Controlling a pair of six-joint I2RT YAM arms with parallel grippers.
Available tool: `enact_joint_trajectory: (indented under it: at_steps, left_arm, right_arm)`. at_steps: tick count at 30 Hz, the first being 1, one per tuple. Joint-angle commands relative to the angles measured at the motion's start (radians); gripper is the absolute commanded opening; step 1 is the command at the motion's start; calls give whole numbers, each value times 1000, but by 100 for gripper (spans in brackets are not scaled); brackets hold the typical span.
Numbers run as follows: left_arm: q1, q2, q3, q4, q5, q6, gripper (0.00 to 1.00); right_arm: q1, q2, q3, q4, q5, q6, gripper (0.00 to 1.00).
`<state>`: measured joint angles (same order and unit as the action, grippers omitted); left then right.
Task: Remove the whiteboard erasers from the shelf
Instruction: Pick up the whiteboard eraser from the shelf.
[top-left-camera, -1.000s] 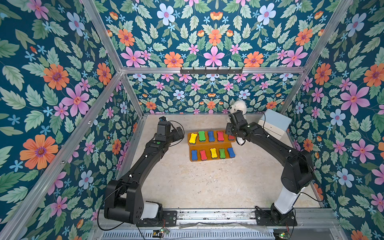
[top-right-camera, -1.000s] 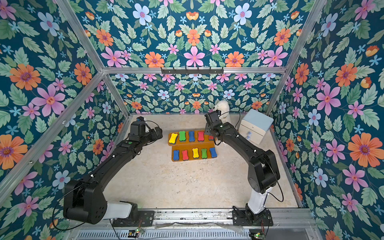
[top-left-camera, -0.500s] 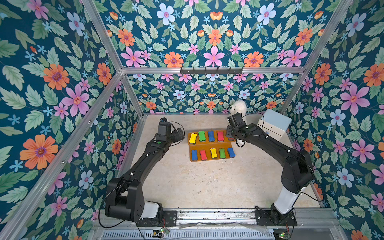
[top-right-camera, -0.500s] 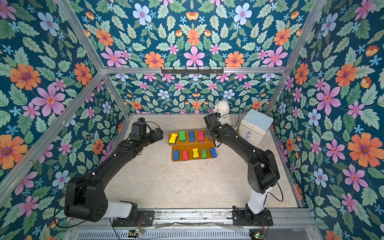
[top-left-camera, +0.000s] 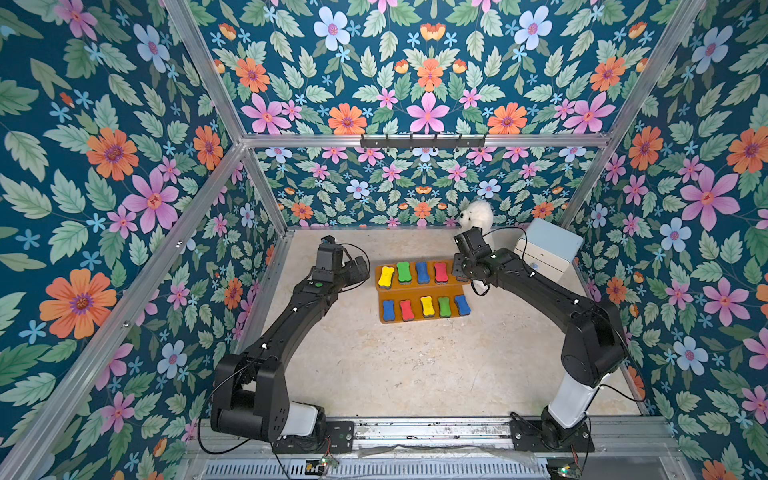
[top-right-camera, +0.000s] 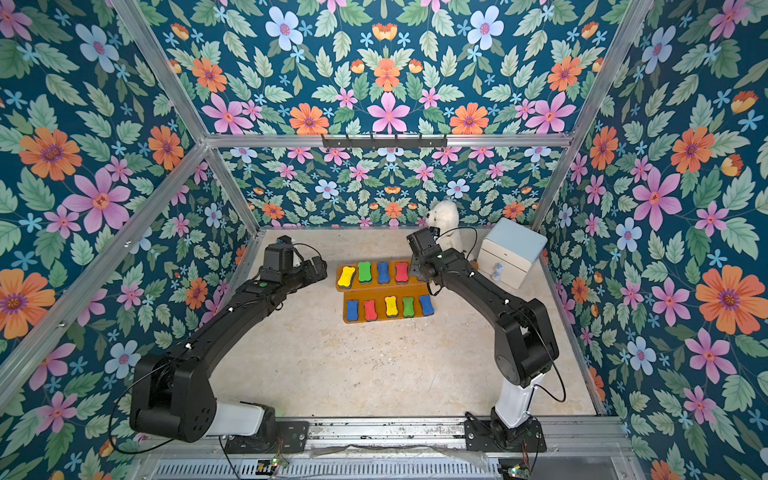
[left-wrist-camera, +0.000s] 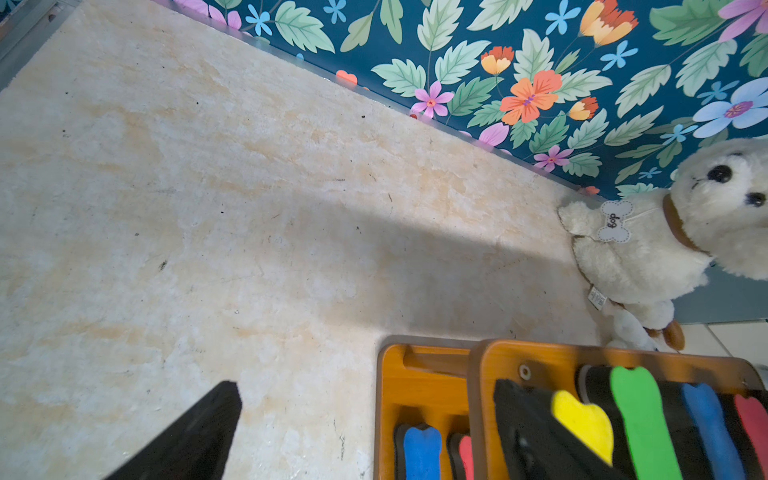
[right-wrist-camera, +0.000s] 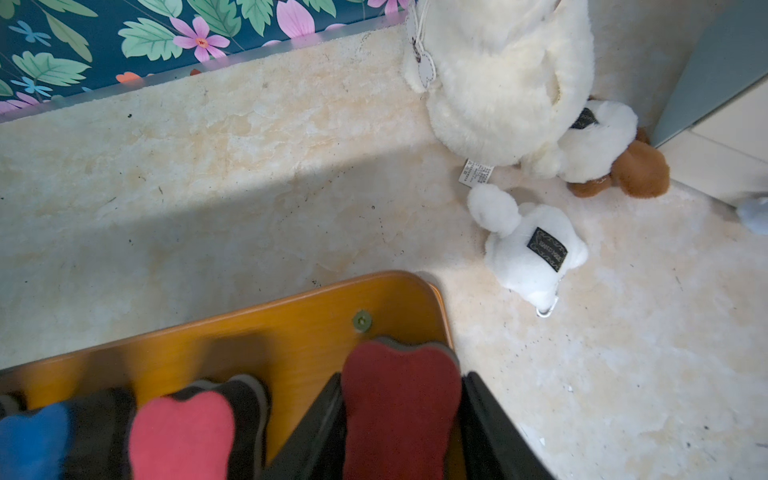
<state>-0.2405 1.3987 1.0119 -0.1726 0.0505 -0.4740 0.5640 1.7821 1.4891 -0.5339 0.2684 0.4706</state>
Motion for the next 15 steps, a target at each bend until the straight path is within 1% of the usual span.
enact_joint_trajectory:
  at_steps: [1, 6, 9, 14, 15]
  left_arm:
    - [0, -1, 5, 4, -2, -6, 99]
    - [-2, -4, 13, -6, -1, -8, 99]
    - [-3, -6, 16, -14, 0, -12, 99]
    - [-15, -31, 15, -38, 2, -24, 98]
    - [-15, -40, 7, -39, 4, -28, 98]
  right_arm:
    - [2, -6, -3, -13, -12, -4, 42]
    - [5, -27, -3, -14, -17, -3, 33]
    - [9, -50, -4, -17, -8, 1, 29]
    - [37, -116, -36, -25, 20, 26, 29]
    - [48, -159, -50, -30, 30, 35, 29]
